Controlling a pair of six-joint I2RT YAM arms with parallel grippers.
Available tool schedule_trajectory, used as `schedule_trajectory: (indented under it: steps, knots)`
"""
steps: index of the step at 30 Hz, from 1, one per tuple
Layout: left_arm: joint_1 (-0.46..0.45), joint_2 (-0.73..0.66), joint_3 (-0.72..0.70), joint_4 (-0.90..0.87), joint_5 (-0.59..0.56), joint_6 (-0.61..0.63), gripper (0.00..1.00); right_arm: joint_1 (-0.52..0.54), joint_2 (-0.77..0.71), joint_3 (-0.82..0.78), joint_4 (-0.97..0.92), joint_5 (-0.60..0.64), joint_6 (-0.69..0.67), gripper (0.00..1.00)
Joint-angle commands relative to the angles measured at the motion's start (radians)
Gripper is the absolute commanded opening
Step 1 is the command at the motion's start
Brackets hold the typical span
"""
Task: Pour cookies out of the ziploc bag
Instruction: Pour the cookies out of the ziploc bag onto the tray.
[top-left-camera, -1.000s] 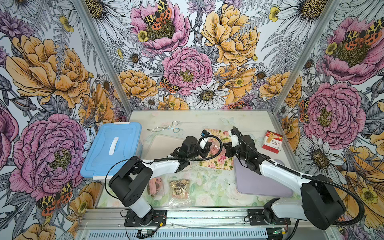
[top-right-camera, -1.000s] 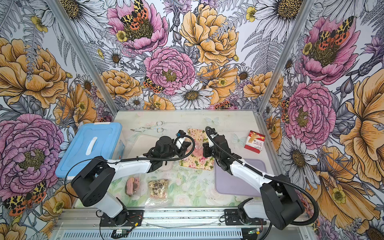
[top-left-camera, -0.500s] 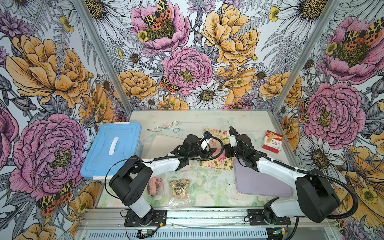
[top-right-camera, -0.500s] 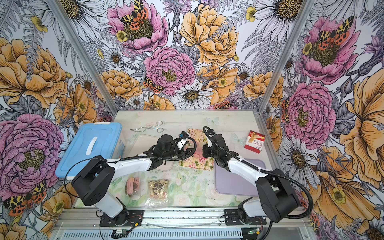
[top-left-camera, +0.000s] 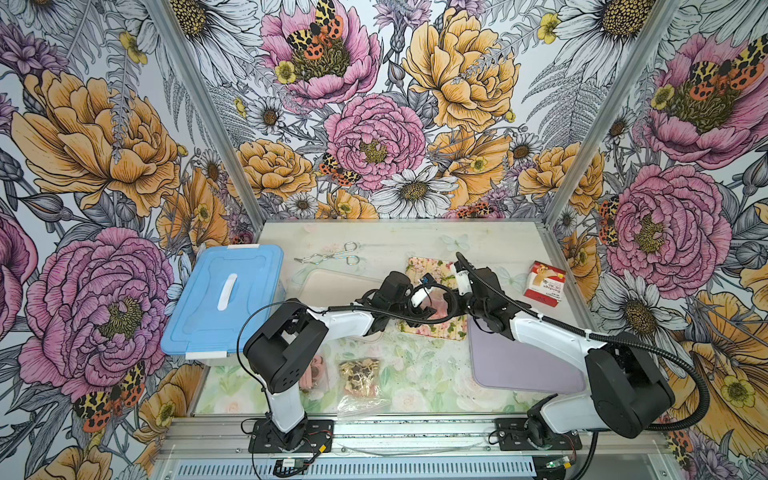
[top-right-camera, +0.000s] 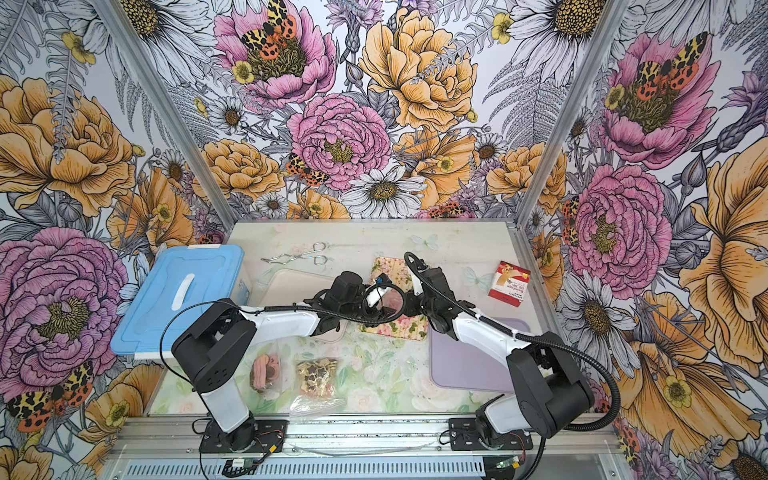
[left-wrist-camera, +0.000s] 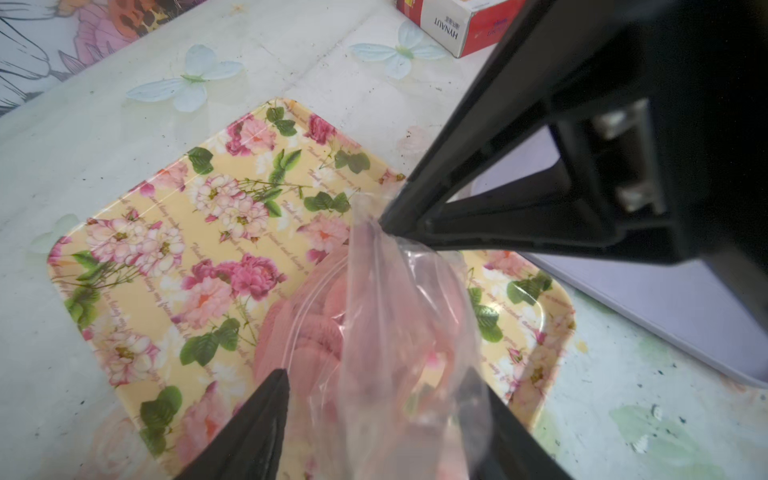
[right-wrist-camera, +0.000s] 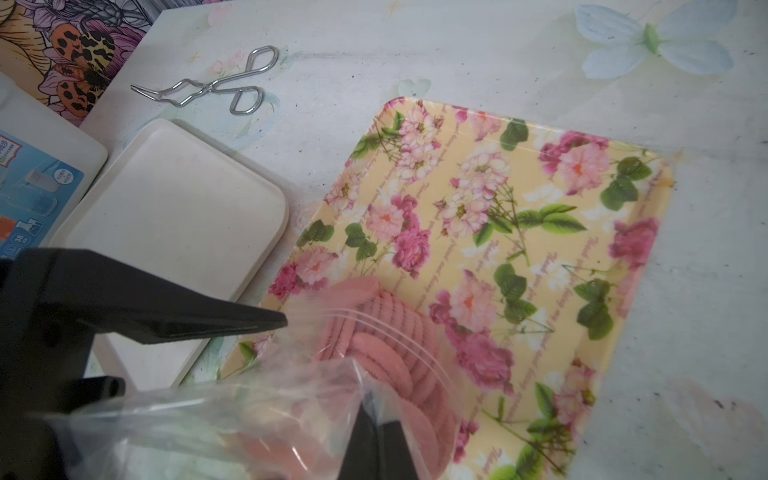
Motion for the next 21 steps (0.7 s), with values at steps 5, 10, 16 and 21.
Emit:
schedule_trajectory:
  steps: [5, 10, 16, 21]
  knots:
    - [-0.031, 0.084, 0.011, 0.054, -0.143, 0.007, 0.66, -0.010, 0.016, 0.041, -0.024, 0.002, -0.004, 0.00]
    - [-0.032, 0.132, 0.035, 0.052, -0.222, -0.001, 0.66, -0.010, 0.035, 0.052, -0.031, 0.009, -0.010, 0.00]
    - [-0.022, 0.186, 0.084, 0.053, -0.316, 0.027, 0.68, -0.011, 0.074, 0.066, -0.027, 0.028, -0.019, 0.00]
    - [-0.014, 0.232, 0.169, 0.046, -0.356, 0.024, 0.68, -0.011, 0.131, 0.072, 0.013, 0.044, -0.026, 0.00]
